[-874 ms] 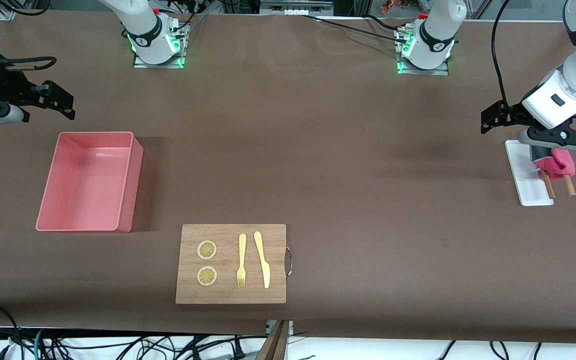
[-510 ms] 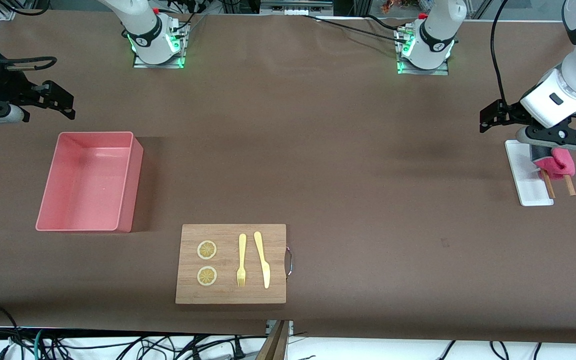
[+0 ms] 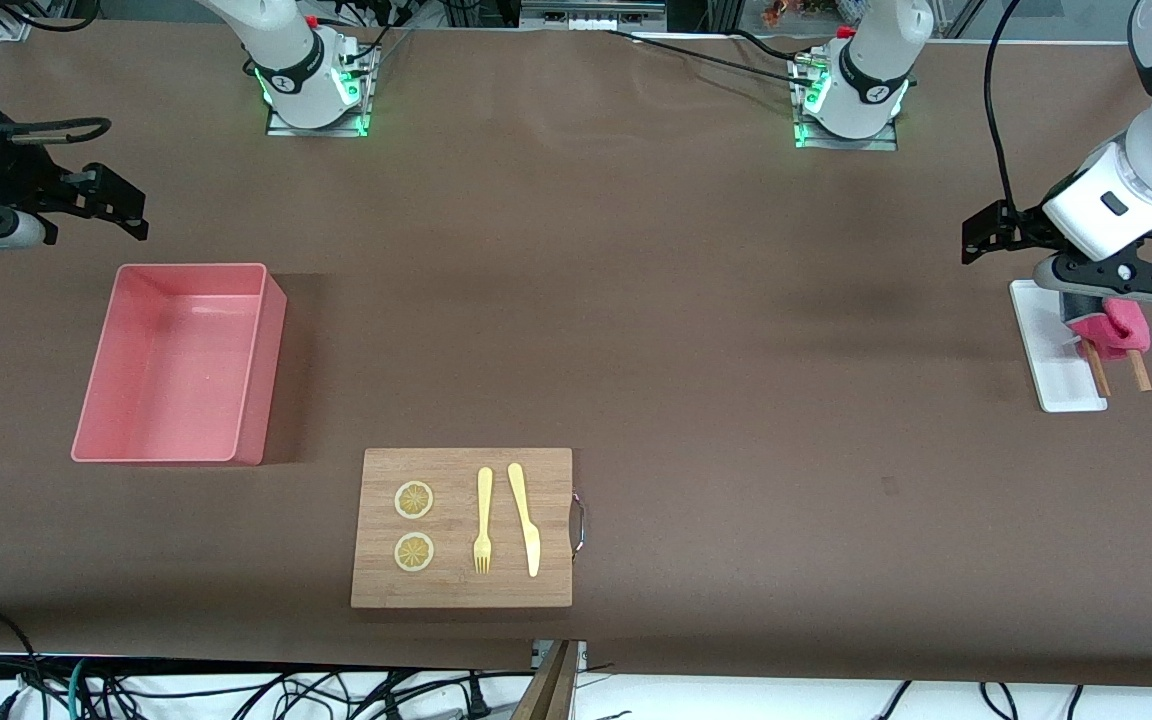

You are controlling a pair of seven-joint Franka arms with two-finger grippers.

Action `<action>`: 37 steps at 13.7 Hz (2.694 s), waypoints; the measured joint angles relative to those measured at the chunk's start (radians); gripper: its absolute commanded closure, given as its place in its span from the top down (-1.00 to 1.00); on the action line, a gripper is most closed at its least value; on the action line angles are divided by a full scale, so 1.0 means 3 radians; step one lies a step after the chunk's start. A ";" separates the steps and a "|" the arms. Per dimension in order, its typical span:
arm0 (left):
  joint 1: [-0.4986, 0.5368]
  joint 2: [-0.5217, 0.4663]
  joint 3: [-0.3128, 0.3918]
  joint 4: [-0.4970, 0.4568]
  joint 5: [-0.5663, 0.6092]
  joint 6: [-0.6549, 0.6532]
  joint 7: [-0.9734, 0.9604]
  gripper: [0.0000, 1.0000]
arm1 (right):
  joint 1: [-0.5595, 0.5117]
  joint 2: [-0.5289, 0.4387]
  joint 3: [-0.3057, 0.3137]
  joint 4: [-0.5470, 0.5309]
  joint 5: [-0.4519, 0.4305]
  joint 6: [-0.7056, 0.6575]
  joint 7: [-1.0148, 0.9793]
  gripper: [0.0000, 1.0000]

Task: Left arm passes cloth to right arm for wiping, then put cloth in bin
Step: 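Lower the left gripper onto the pink cloth on the white stand and grasp it, then lift the pink cloth with the left gripper while the right gripper moves toward center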

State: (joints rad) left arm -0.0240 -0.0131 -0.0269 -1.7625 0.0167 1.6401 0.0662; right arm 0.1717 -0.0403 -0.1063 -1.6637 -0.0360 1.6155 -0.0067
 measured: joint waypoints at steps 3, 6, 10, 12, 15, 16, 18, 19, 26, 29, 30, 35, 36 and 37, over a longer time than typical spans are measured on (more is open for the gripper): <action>0.0055 0.0115 0.0010 -0.0001 0.0398 -0.0223 0.0000 1.00 | -0.0160 0.0015 0.0152 0.0004 0.0000 0.0003 0.0000 1.00; 0.0084 0.0304 0.0013 -0.0005 0.0963 -0.0311 -0.0079 1.00 | -0.0167 0.0020 0.0163 0.0010 0.0001 0.0009 0.0000 1.00; 0.0239 0.0650 0.0020 -0.0169 0.1591 -0.0192 -0.0795 1.00 | -0.0172 0.0084 0.0167 0.0012 0.0001 0.0011 0.0000 1.00; 0.0248 0.0812 0.0016 -0.0403 0.1915 0.0099 -0.1448 1.00 | -0.0172 0.0129 0.0177 0.0013 0.0001 0.0012 0.0000 1.00; 0.0238 0.1037 -0.0003 -0.0670 0.2267 0.0242 -0.2342 1.00 | -0.0173 0.0142 0.0219 0.0017 0.0002 0.0006 -0.0005 1.00; 0.0240 0.1124 -0.0002 -0.0693 0.2317 0.0244 -0.2544 1.00 | -0.0171 0.0143 0.0265 0.0017 0.0002 0.0005 -0.0005 1.00; 0.0262 0.1291 0.0003 -0.0702 0.2566 0.0246 -0.2831 1.00 | -0.0156 0.0150 0.0341 0.0017 0.0004 0.0004 -0.0005 1.00; 0.0275 0.1368 0.0006 -0.0703 0.2736 0.0249 -0.2954 0.98 | -0.0136 0.0149 0.0361 0.0021 0.0009 0.0004 -0.0006 1.00; 0.0365 0.1760 0.0006 -0.0705 0.3178 0.0260 -0.3462 0.32 | -0.0132 0.0171 0.0391 0.0078 0.0714 -0.0060 -0.0665 1.00; 0.0397 0.1826 0.0007 -0.0703 0.3416 0.0260 -0.3485 0.19 | -0.0222 0.0220 0.0390 0.0078 0.1011 -0.0034 -0.0997 1.00; 0.0432 0.1835 0.0007 -0.0701 0.3491 0.0262 -0.3488 0.17 | -0.0232 0.0231 0.0390 0.0078 0.1073 -0.0020 -0.1069 1.00; 0.0485 0.1873 -0.0014 -0.0696 0.3531 0.0291 -0.3496 -0.14 | -0.0237 0.0297 0.0391 0.0073 0.1275 0.0094 -0.1267 1.00; 0.0482 0.1873 -0.0018 -0.0696 0.3531 0.0291 -0.3497 -0.26 | -0.0239 0.0331 0.0391 0.0071 0.1328 0.0108 -0.1365 1.00; 0.0481 0.1874 -0.0021 -0.0696 0.3531 0.0290 -0.3498 -0.46 | -0.0243 0.0369 0.0391 0.0061 0.1383 0.0132 -0.1456 0.99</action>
State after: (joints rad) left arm 0.1202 0.5490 -0.0333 -1.9712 1.0759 1.7272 -0.9830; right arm 0.0989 0.0703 0.0110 -1.6454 0.3788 1.6551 -0.4435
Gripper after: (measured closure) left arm 0.515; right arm 0.000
